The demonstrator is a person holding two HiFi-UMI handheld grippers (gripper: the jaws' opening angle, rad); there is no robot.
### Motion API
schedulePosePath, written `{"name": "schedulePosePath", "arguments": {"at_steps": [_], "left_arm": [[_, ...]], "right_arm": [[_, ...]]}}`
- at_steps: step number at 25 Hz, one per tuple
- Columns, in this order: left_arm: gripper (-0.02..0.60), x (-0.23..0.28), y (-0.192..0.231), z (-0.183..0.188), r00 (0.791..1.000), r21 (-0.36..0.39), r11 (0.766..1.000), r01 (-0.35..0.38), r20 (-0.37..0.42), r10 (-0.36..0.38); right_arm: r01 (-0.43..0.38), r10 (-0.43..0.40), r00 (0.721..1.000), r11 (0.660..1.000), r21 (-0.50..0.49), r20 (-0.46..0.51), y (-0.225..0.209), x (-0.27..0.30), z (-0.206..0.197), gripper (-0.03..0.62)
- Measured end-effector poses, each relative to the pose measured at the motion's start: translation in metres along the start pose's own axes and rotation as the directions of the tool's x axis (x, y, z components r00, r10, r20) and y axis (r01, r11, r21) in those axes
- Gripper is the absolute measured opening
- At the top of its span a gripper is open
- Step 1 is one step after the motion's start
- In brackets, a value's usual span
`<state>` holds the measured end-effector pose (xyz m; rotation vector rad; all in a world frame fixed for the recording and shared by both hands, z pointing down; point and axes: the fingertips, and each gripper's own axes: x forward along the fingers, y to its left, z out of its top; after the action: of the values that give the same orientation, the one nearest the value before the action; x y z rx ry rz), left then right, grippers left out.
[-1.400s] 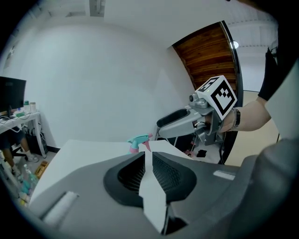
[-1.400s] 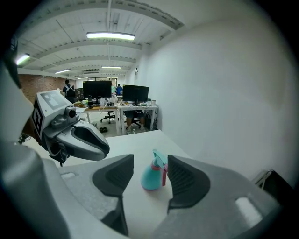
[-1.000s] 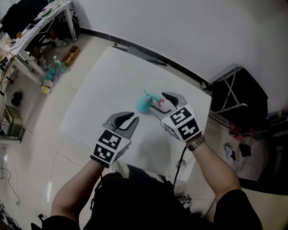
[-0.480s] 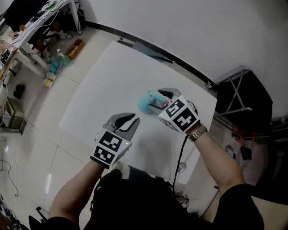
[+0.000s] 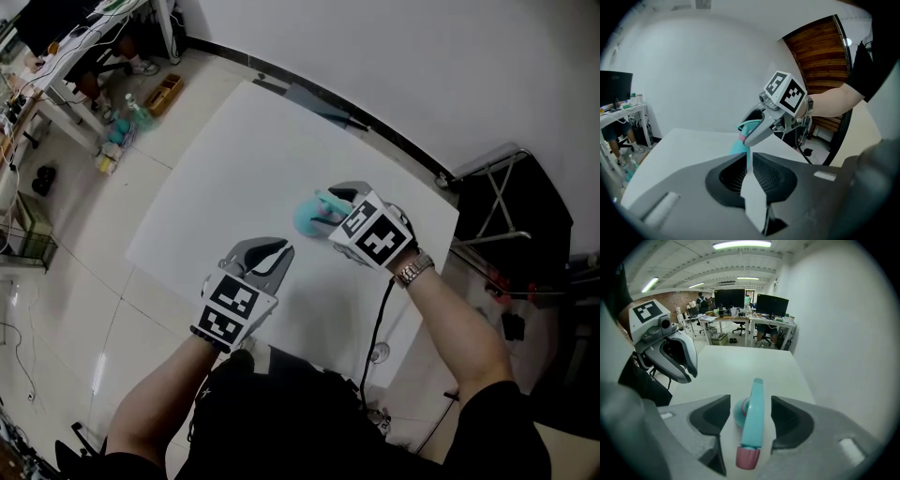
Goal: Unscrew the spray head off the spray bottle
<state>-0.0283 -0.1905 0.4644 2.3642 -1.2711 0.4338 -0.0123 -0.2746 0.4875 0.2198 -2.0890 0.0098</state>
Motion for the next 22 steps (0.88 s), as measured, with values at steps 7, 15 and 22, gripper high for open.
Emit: {"name": "schedulePosePath", "arguments": {"at_steps": [7, 15, 22], "left_arm": [[0.054, -0.003, 0.002, -0.003, 1.000, 0.002, 1.000, -0.005, -0.001, 0.005], [0.054, -0.008, 0.005, -0.004, 1.000, -0.001, 1.000, -0.012, -0.002, 0.012], [0.055, -0.013, 0.008, -0.005, 1.000, 0.006, 1.000, -0.015, 0.001, 0.015]], "right_arm": [[-0.020, 0.020, 0.999, 1.000, -0.006, -0.037, 0.002, 0.009, -0.004, 0.201], [-0.008, 0.007, 0.999, 1.000, -0.014, -0.049, 0.000, 0.007, -0.004, 0.146], [0.016, -0.016, 0.999, 1.000, -0.015, -0.038, -0.001, 0.002, -0.003, 0.124]]}}
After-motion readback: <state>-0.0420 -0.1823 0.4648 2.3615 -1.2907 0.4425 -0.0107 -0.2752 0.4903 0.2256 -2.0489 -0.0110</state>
